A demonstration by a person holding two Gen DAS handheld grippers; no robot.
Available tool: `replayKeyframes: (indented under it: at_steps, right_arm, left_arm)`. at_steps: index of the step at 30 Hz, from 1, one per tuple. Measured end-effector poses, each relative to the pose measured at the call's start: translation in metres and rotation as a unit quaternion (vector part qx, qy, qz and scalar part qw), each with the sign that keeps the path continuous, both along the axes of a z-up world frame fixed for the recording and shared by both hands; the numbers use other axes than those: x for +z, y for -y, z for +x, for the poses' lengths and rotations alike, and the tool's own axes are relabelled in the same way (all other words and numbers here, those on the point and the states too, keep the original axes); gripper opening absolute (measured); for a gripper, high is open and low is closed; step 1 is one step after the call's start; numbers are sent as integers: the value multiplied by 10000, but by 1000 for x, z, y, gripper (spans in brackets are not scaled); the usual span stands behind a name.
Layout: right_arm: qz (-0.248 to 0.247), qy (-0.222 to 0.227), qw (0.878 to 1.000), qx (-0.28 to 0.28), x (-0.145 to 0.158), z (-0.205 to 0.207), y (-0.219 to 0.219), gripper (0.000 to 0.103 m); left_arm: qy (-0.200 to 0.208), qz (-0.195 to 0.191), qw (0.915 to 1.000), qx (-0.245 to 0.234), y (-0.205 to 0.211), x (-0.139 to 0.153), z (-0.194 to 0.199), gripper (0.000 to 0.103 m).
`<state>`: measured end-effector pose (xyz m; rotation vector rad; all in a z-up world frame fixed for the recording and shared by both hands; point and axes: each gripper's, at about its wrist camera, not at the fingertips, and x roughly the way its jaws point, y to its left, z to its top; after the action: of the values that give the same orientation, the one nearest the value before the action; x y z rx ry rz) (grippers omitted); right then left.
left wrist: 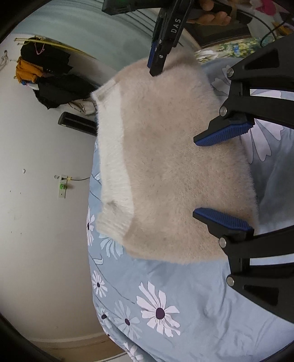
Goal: Fold clothes
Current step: 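Lower the folded sweater onto the stack of folded clothes with both grippers, then open both grippers and release the sweater on top of the stack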
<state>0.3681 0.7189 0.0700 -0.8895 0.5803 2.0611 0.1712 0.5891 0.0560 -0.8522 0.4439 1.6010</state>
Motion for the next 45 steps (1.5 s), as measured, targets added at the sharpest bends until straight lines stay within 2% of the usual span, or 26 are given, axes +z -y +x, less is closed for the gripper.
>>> replayKeyframes:
  at_steps: [3,7,9,15,18,22,23,24,25,30,36,40,41,42,45]
  right_arm:
    - [72,-58,9999,-81,8,1,10,35]
    - [259,-195,9993,178,16,6,40,36]
    - [223,-140,9994,228,10,12,52,42]
    - [31,78,9996,264,-16,31,72,46]
    - [-212,180,9994,212,-34,38,66,47]
    - [-216,336,9990,200,-48,40,62,53]
    - [-208,352,9990,207,-50,40,60,58]
    - [-203,365,9989,200,-53,41,58,67]
    - [-201,370,9989,188,-54,43,55,67]
    - [-235,449,9987,82,-65,47,46,67]
    - [-326,550,9979,54,-79,44,36,68]
    - [-262,594,9979,78,-80,41,36,68]
    - [-241,603,9979,82,-80,40,36,71]
    - [-219,613,9978,87,-80,40,36,79]
    - [-155,640,9978,99,-80,38,36,82]
  left_arm:
    - [102,44,9998,142,11,8,3,61]
    - [161,222,9991,308,34,13,21,62]
    - [177,236,9987,414,42,10,33,62]
    - [378,52,9977,560,50,-15,69,63]
    - [509,-99,9943,929,45,-32,82,72]
    - [599,-280,9835,1686,31,-56,96,78]
    - [635,-269,9814,1792,28,-61,98,80]
    - [619,-238,9798,1886,25,-65,101,84]
    - [598,-205,9782,1979,22,-68,103,86]
    - [461,30,9767,2098,17,-84,106,95]
    - [446,-166,9736,2231,4,-108,97,98]
    - [372,-112,9749,2193,3,-108,96,103]
    - [384,-81,9749,2191,3,-108,95,103]
    - [401,-69,9747,2196,4,-108,95,103]
    - [440,-78,9747,2191,4,-109,93,103]
